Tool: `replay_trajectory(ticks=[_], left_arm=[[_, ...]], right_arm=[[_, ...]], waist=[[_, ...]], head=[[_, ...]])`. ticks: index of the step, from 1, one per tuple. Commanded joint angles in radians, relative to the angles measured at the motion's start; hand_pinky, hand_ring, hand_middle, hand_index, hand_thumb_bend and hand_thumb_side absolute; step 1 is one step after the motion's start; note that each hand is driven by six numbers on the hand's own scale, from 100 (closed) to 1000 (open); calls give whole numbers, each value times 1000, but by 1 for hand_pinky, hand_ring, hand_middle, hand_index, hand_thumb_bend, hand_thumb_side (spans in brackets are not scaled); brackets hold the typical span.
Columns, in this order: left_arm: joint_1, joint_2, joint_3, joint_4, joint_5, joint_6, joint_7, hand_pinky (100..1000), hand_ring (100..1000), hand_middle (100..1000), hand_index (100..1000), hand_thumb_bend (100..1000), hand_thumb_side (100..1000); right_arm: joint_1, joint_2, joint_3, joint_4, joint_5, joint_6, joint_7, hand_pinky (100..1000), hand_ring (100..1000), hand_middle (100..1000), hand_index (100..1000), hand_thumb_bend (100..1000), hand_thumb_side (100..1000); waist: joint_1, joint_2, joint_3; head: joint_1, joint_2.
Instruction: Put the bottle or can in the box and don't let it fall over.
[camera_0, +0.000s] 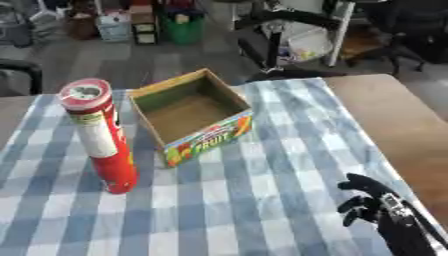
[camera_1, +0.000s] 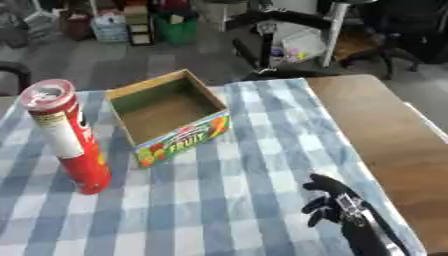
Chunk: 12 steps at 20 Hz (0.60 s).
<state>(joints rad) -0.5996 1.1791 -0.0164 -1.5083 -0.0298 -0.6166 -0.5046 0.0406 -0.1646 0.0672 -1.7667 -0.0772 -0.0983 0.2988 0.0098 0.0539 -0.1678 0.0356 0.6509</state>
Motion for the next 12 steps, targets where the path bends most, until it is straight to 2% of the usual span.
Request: replay_trajectory(ticks=[1, 3, 6, 9, 12], left_arm=[[-145, -59, -93, 87, -80, -101, -237, 832, 862, 895, 933, 470, 597], [-240, -133, -143, 144, -117, -145, -348, 834, 867, 898, 937, 496, 596], [-331, -224, -202, 235, -225, -189, -396, 823, 872, 897, 938, 544, 620], [-361, -277, -245, 303, -324, -239, -402, 798, 865, 891, 936, 590, 643], [-366, -300, -267, 346, -387, -280, -402, 783, 859, 883, 932, 617, 649]], right_arm=[[-10, -24, 6, -12, -6, -2, 10, 446, 576, 746, 871, 100, 909], [-14, -26, 10, -12, -11, -3, 15, 446, 576, 746, 871, 100, 908], [-20, -28, 13, -12, -21, -3, 20, 446, 576, 746, 871, 100, 907], [-25, -28, 14, -10, -27, -3, 23, 446, 577, 746, 870, 100, 908], [-27, -27, 14, -9, -30, -3, 24, 447, 577, 746, 870, 100, 906]], waist=[[5, -18, -6], [5, -19, -15], [4, -19, -27], [4, -19, -34], [4, -19, -38]], head=[[7, -11], [6, -16], [7, -21], [3, -23], [2, -20]])
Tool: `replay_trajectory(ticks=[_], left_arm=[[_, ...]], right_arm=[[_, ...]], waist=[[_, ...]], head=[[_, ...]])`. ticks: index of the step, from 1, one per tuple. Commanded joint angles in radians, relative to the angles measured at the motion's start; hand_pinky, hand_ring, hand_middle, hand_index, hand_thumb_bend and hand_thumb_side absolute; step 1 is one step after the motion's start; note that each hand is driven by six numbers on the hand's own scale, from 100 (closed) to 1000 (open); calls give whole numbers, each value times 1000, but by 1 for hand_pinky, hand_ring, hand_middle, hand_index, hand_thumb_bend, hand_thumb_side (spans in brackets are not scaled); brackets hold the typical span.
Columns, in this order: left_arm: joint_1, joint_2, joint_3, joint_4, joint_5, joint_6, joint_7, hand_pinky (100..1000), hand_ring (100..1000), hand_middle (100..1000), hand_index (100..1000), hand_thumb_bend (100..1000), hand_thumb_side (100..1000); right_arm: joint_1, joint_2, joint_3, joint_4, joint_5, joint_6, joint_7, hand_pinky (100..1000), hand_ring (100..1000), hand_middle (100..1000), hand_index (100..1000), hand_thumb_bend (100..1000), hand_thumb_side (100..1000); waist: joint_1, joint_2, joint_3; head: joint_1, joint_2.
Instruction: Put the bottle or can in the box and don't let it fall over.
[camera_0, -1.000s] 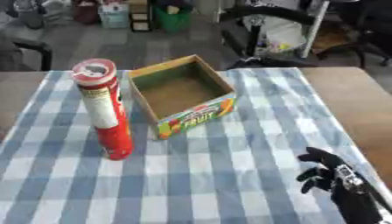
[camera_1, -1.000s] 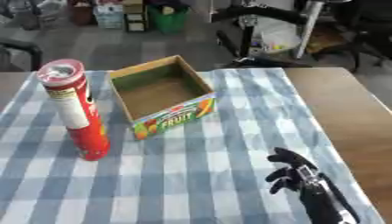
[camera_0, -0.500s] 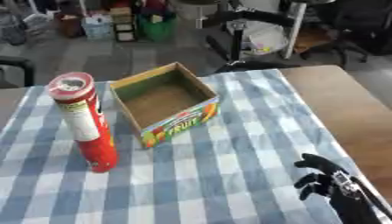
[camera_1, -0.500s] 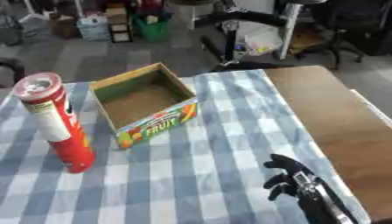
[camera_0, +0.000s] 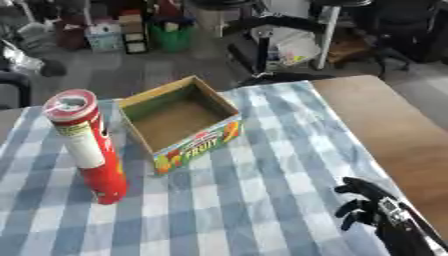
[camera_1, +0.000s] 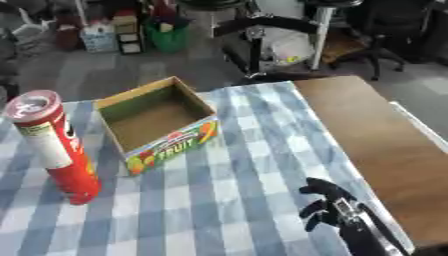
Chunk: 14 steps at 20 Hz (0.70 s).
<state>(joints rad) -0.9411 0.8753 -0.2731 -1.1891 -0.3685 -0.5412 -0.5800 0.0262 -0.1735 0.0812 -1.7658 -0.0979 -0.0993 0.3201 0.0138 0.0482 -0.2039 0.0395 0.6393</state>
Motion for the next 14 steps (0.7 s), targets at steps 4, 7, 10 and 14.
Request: replay_trajectory(ticks=[4, 7, 10, 14], left_arm=[[-20, -18, -42, 55, -59, -365, -327, 754, 843, 867, 924, 621, 664], [-15, -23, -71, 59, -37, -366, -327, 733, 832, 853, 916, 628, 686], [-8, -17, -94, 52, -26, -366, -327, 721, 821, 840, 910, 644, 696], [2, -5, -113, 40, -63, -366, -327, 705, 805, 828, 903, 639, 686]], right_arm=[[-13, -19, 0, -10, -12, -2, 5, 447, 576, 746, 870, 100, 906], [-13, -19, 0, -10, -12, -2, 5, 446, 576, 745, 870, 100, 907], [-13, -19, 0, -10, -11, -2, 5, 446, 576, 745, 870, 100, 907], [-13, -20, -1, -10, -11, -2, 5, 446, 576, 745, 870, 100, 906]], waist=[[-1, -14, -3], [0, -14, -3], [0, -13, -2], [2, -14, -2]], head=[[2, -6], [0, -10], [0, -9], [-1, -9]])
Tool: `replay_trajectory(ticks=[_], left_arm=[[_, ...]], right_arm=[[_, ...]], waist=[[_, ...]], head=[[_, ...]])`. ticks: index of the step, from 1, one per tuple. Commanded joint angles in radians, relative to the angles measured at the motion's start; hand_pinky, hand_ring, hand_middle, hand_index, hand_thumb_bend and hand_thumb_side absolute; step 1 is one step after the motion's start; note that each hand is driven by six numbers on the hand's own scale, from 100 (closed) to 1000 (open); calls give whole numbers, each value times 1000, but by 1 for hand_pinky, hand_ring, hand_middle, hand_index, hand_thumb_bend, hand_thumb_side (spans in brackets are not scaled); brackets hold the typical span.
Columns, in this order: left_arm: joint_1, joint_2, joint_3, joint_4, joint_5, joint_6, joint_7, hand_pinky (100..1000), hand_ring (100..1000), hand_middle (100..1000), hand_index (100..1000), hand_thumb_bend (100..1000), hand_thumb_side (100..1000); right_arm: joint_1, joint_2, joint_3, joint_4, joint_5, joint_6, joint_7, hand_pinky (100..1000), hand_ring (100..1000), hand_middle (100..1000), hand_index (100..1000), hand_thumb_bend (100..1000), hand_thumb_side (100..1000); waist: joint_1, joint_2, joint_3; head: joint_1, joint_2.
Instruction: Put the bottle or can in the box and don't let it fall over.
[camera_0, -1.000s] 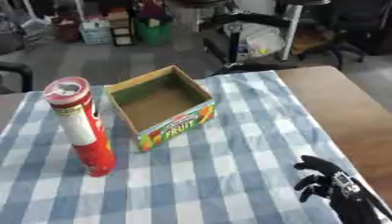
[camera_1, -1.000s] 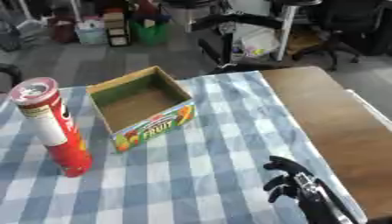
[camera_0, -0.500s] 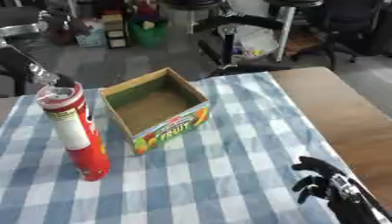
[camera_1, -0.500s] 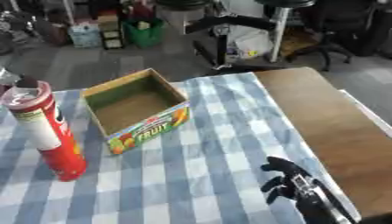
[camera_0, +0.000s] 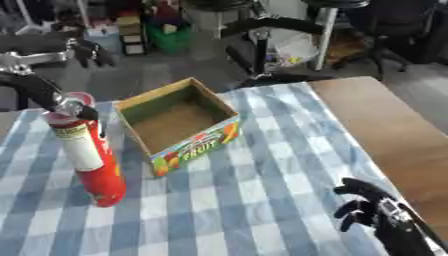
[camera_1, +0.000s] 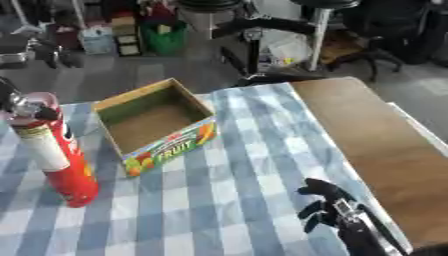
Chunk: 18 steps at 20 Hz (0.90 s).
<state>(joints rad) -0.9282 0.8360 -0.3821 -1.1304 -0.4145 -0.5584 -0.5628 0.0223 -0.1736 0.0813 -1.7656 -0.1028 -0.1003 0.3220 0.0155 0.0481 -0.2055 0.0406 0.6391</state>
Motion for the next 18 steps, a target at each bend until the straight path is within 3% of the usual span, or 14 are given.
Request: replay_trajectory(ticks=[1, 8, 18], left_arm=[[-9, 37, -5, -22, -30, -349, -344, 698, 798, 823, 899, 634, 679], [-5, 65, 21, -37, -87, -349, -344, 692, 793, 819, 891, 610, 655], [11, 117, 32, -86, -32, -349, -344, 713, 823, 832, 896, 617, 684]], right_arm=[[-9, -20, -1, -10, -6, -1, 3, 446, 576, 745, 870, 100, 907], [-8, -22, -4, -10, -7, -1, 1, 446, 576, 745, 870, 100, 907], [-2, -27, -7, -12, -8, -1, 0, 446, 576, 745, 870, 100, 906]], waist=[[0, -14, -1], [1, -16, 2], [2, -25, 14]], head=[[-2, -7], [-8, -6], [-17, -3]])
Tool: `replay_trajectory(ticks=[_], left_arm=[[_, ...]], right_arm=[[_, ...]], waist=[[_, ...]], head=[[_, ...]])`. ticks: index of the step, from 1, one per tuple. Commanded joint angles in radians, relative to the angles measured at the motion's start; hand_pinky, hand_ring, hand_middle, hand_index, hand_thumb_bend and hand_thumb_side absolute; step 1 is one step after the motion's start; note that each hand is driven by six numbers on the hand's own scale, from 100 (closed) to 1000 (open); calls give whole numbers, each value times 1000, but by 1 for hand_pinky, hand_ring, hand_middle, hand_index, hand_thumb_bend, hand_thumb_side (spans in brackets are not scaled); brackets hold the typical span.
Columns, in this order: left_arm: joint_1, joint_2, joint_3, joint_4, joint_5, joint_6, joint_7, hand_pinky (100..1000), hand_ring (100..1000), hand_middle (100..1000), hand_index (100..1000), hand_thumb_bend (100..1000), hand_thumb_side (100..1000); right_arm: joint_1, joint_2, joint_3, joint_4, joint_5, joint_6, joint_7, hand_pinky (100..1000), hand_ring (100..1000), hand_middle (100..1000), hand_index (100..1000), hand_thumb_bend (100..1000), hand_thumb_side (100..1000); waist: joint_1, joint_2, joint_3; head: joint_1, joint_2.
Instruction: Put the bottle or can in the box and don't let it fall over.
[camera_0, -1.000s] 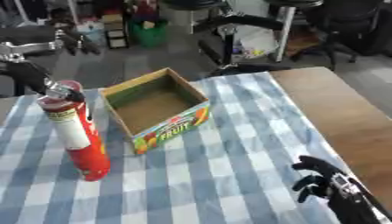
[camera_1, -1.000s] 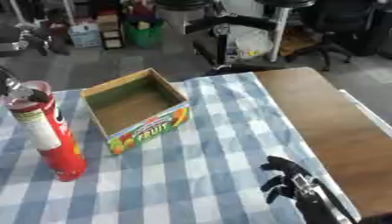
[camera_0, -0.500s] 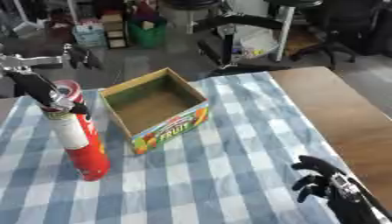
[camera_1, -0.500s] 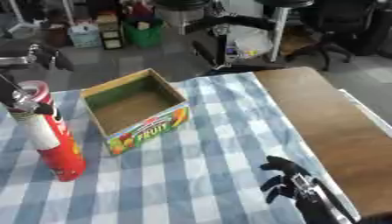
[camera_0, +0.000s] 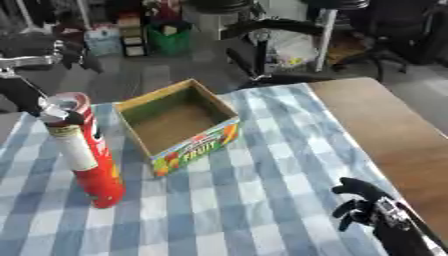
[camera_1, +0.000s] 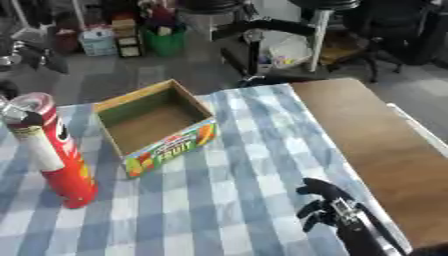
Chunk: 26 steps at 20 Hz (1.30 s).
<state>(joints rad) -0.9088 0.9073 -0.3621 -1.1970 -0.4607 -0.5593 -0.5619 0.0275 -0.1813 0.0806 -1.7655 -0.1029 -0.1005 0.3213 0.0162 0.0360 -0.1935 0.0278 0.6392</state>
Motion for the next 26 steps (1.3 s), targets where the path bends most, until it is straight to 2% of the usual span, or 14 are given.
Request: replay_trajectory(ticks=[1, 9, 11, 15, 17, 19, 20, 21, 22, 24, 26], left_arm=[[-3, 50, 8, -23, 15, -348, -345, 712, 822, 831, 896, 618, 685], [42, 78, -30, -46, 17, -348, -345, 687, 799, 819, 889, 612, 677], [50, 79, -43, -54, 19, -348, -345, 657, 773, 800, 882, 584, 662], [58, 74, -64, -63, 24, -348, -345, 544, 675, 741, 850, 450, 579], [60, 69, -76, -67, 33, -348, -345, 463, 596, 655, 806, 308, 472], [62, 65, -84, -72, 46, -348, -345, 439, 572, 625, 791, 252, 430], [62, 64, -88, -74, 52, -348, -345, 365, 509, 569, 754, 148, 333], [62, 64, -90, -77, 58, -348, -345, 349, 497, 557, 746, 125, 312], [63, 64, -92, -79, 63, -348, -345, 297, 462, 524, 720, 100, 249], [64, 68, -90, -83, 74, -348, -345, 228, 414, 482, 686, 100, 166], [61, 74, -76, -85, 85, -348, -345, 170, 379, 453, 664, 100, 126]], right_arm=[[-7, -20, -7, -12, -8, 0, 2, 446, 576, 745, 870, 100, 906], [-7, -21, -7, -12, -8, 1, 7, 446, 576, 745, 870, 100, 908], [-7, -21, -7, -12, -8, 1, 9, 446, 576, 745, 870, 100, 909], [-7, -21, -6, -12, -7, 1, 11, 446, 576, 745, 870, 100, 910], [-7, -21, -5, -12, -6, 2, 12, 446, 576, 745, 870, 100, 910], [-7, -20, -5, -11, -6, 2, 12, 446, 576, 745, 870, 100, 910], [-7, -20, -5, -11, -6, 2, 12, 446, 576, 745, 870, 100, 910], [-8, -20, -5, -11, -6, 2, 12, 446, 576, 745, 870, 100, 910], [-8, -20, -5, -11, -6, 2, 12, 446, 576, 745, 870, 100, 911], [-8, -20, -5, -11, -6, 2, 12, 446, 576, 745, 870, 100, 911], [-8, -20, -6, -10, -5, 3, 11, 446, 576, 745, 870, 100, 911]], waist=[[1, -13, 2], [3, -14, 4], [3, -13, 3], [3, -12, 3], [3, -12, 3], [3, -12, 2], [3, -11, 1], [3, -11, 1], [3, -12, 1], [3, -12, 0], [3, -12, 0]], head=[[-5, -3], [-7, -2], [-6, -4], [-5, -5], [-6, -6], [-6, -6], [-6, -6], [-6, -6], [-6, -6], [-6, -6], [-8, -6]])
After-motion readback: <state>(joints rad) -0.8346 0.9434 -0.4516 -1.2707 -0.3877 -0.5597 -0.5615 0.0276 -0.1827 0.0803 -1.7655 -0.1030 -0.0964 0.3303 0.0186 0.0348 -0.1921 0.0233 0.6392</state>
